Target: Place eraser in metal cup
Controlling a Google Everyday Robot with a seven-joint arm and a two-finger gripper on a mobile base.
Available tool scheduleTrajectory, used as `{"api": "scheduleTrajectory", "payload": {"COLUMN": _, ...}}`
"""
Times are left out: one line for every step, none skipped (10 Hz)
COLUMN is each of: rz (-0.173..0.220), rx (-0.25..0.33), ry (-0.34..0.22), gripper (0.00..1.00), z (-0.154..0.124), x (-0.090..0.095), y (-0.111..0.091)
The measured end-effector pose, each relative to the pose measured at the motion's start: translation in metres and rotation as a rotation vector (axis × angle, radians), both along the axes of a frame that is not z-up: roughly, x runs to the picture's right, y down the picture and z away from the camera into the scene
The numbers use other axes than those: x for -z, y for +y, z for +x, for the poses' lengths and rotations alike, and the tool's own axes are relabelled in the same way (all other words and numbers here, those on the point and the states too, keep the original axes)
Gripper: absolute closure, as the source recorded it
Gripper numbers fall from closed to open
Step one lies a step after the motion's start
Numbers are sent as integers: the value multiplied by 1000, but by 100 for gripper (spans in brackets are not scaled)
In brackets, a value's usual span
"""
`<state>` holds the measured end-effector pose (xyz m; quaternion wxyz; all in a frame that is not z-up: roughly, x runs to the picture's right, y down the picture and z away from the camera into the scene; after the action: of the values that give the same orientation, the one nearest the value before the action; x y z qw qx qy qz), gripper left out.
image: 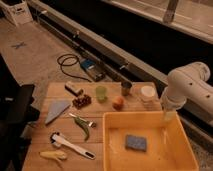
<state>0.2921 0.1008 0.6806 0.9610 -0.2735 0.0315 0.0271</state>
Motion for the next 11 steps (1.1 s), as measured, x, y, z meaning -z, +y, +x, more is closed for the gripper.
{"api": "scheduleTrajectory", "payload": {"rz": 7, "rx": 2, "ry": -1, "gripper": 35, "z": -4, "x": 0, "y": -13}}
{"api": "scheduleTrajectory", "payload": {"rz": 13, "rx": 11, "ry": -6, "gripper": 35, "z": -13, "x": -2, "y": -35}}
{"api": "scheduleTrajectory", "payload": {"rz": 16, "rx": 23, "ry": -13, "gripper": 35, "z": -23, "x": -5, "y": -56}}
{"api": "scheduleTrajectory", "payload": {"rz": 27, "rx": 40, "ry": -28, "gripper": 35, "z": -40, "x": -13, "y": -80}}
{"api": "scheduleTrajectory", "payload": {"rz": 36, "rx": 54, "ry": -45, "gripper": 35, "z": -57, "x": -19, "y": -98}}
{"api": "scheduleTrajectory", "payload": {"rz": 44, "rx": 76, "ry": -76, "gripper": 35, "z": -87, "x": -23, "y": -118}}
{"api": "scheduleTrajectory", "payload": {"rz": 52, "rx": 88, "ry": -102, "gripper": 35, "z": -110, "x": -24, "y": -129}}
{"api": "scheduleTrajectory", "payload": {"rz": 57, "rx": 91, "ry": -126, "gripper": 35, "z": -127, "x": -24, "y": -135}}
{"api": "scheduleTrajectory", "payload": {"rz": 56, "rx": 91, "ry": -123, "gripper": 35, "z": -126, "x": -24, "y": -135}}
{"api": "scheduleTrajectory", "payload": {"rz": 55, "rx": 92, "ry": -117, "gripper": 35, "z": -123, "x": -23, "y": -134}}
{"api": "scheduleTrajectory", "payload": {"rz": 53, "rx": 91, "ry": -121, "gripper": 35, "z": -125, "x": -23, "y": -134}}
